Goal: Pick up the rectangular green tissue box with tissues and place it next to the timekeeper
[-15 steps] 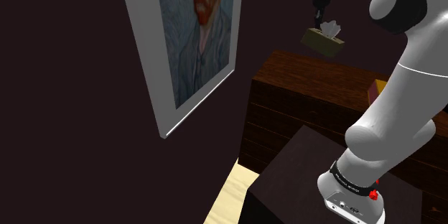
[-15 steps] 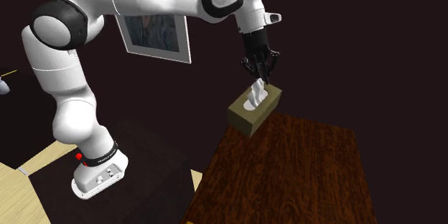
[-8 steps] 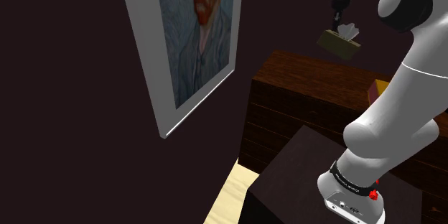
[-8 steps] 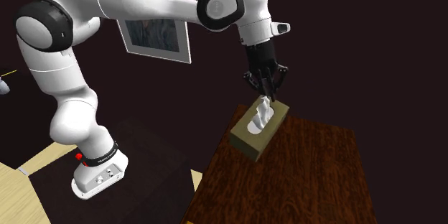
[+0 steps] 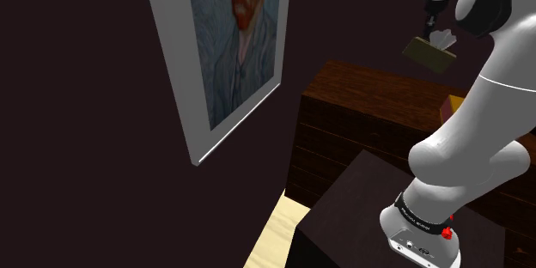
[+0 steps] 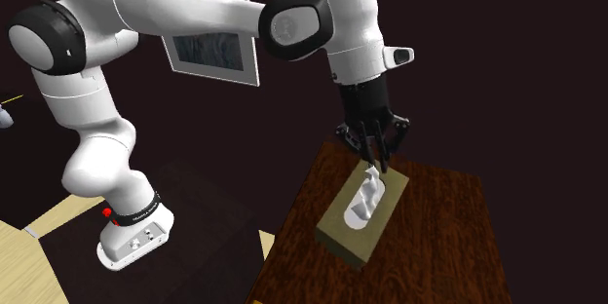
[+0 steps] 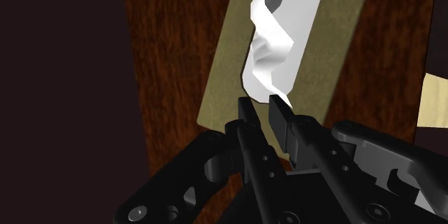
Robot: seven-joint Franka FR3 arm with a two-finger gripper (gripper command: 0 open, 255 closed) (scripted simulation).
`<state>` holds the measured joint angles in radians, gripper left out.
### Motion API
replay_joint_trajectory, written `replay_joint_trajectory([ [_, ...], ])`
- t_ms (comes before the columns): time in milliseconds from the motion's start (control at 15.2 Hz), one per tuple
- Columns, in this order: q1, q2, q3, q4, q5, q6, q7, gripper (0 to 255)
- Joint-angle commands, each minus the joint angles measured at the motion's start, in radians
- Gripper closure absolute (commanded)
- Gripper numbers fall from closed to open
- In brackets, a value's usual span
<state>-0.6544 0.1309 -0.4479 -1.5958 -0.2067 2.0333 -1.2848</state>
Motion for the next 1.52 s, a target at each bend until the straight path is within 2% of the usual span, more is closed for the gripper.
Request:
replay_joint_trajectory([
  [0, -0.033, 0.021, -0.018, 0.024, 0.03, 0.007, -0.057, 255],
  [132, -0.076, 0.05, -0.037, 0.055, 0.069, 0.015, -0.127, 255],
  [1452, -0.074, 0.07, -0.036, -0.189, 0.051, 0.273, -0.077, 255],
])
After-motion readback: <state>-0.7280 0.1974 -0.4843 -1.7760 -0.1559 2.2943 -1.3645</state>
